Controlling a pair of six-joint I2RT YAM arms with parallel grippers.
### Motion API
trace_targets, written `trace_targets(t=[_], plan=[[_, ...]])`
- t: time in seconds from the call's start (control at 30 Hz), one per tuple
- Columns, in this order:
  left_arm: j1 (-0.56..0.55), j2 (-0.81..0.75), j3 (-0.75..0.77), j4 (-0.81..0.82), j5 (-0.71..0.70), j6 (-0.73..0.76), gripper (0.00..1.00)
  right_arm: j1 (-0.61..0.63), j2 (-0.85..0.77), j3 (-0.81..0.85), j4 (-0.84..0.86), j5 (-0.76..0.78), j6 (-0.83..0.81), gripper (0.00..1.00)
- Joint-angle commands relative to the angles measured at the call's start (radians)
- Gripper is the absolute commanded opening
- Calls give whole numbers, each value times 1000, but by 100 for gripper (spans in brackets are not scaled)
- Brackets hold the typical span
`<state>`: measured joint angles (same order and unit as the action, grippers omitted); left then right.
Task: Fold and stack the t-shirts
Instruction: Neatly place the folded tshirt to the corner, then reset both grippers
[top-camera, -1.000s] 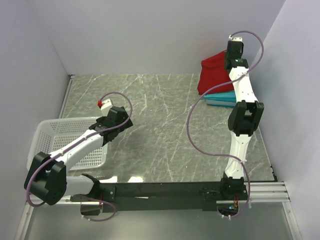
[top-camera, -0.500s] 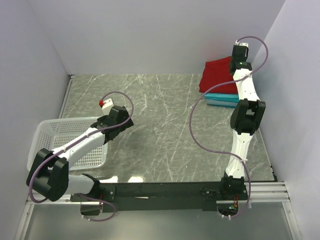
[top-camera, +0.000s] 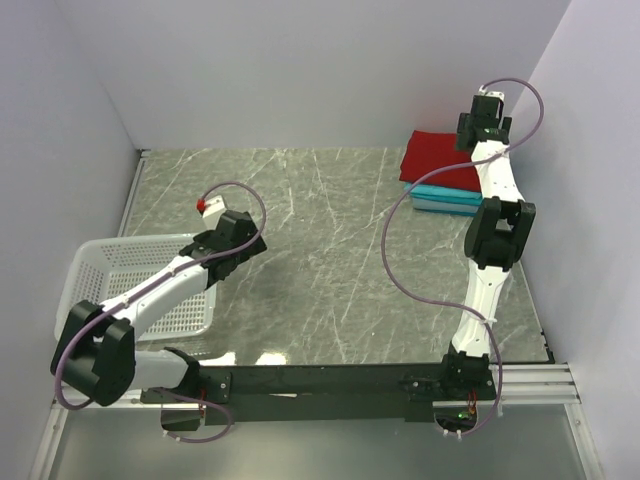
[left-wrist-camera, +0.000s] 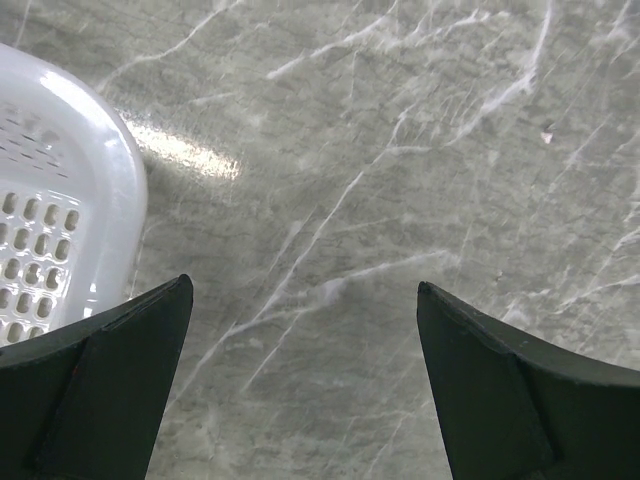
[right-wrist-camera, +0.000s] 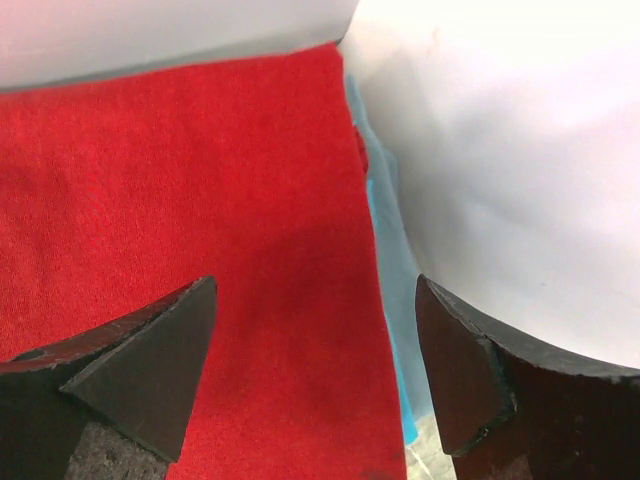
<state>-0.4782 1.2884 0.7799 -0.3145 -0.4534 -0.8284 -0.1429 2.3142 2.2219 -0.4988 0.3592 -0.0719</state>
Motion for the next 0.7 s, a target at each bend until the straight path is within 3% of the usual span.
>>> trace_targets(t=[0.0, 0.17, 0.43, 0.67], plan=[[6, -64, 21, 12, -5, 9, 99, -1, -87, -31, 49, -34, 37, 87], [6, -119, 18, 15, -2, 11, 99, 29, -216, -140, 89, -46, 53, 88], [6, -276, -1, 23, 13, 8, 99, 117, -545, -453, 184, -51, 161, 90], [6, -425, -62, 58, 82, 0, 99, 246, -1008, -998, 333, -26, 352, 91]])
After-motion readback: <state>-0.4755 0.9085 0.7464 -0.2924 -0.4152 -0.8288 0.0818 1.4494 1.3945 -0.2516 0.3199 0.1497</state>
